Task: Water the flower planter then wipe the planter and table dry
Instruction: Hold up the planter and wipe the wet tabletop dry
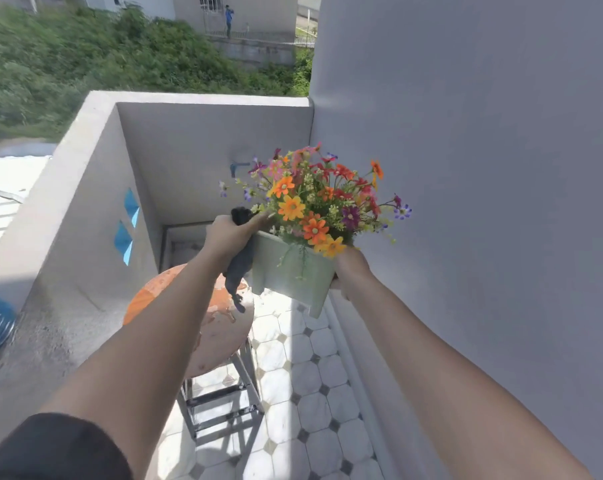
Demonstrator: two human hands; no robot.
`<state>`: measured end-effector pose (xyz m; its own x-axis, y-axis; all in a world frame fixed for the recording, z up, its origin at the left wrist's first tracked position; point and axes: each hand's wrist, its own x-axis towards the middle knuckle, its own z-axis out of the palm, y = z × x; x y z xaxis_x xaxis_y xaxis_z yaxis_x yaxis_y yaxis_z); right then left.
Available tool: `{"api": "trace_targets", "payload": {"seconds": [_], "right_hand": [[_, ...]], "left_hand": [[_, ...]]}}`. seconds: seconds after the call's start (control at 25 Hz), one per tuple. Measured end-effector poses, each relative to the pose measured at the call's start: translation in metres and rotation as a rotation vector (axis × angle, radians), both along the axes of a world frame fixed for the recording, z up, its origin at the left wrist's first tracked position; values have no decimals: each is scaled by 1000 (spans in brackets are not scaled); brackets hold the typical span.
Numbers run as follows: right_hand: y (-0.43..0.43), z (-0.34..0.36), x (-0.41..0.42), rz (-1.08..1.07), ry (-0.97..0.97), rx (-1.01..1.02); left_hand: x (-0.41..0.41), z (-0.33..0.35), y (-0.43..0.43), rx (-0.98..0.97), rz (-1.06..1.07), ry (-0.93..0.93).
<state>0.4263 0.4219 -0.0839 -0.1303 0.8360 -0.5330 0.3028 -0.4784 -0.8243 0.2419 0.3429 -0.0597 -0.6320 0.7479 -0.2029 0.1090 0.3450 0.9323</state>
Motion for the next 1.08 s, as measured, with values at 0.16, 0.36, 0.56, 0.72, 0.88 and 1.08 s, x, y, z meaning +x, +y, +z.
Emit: {"api": "trace_targets", "payload": {"seconds": [0.16, 0.36, 0.56, 0.72, 0.88, 1.08], "right_hand": [[5, 5, 10, -37, -20, 45], [32, -25, -1, -43, -111, 5], [26, -41, -30, -71, -95, -37], [27, -70, -53, -177, -98, -46], [27, -104, -68, -211, -222, -47], [9, -96, -82, -291, -250, -20]], "left_hand": [[-13, -23, 6, 143, -18, -324], [-53, -61, -23, -118, -90, -367], [-68, -121, -36, -292, -177, 121], [-35, -212, -76, -743, -743, 708], [-24, -250, -104, -619, -793, 911], [-28, -259, -122, -552, -1038, 1053]]}}
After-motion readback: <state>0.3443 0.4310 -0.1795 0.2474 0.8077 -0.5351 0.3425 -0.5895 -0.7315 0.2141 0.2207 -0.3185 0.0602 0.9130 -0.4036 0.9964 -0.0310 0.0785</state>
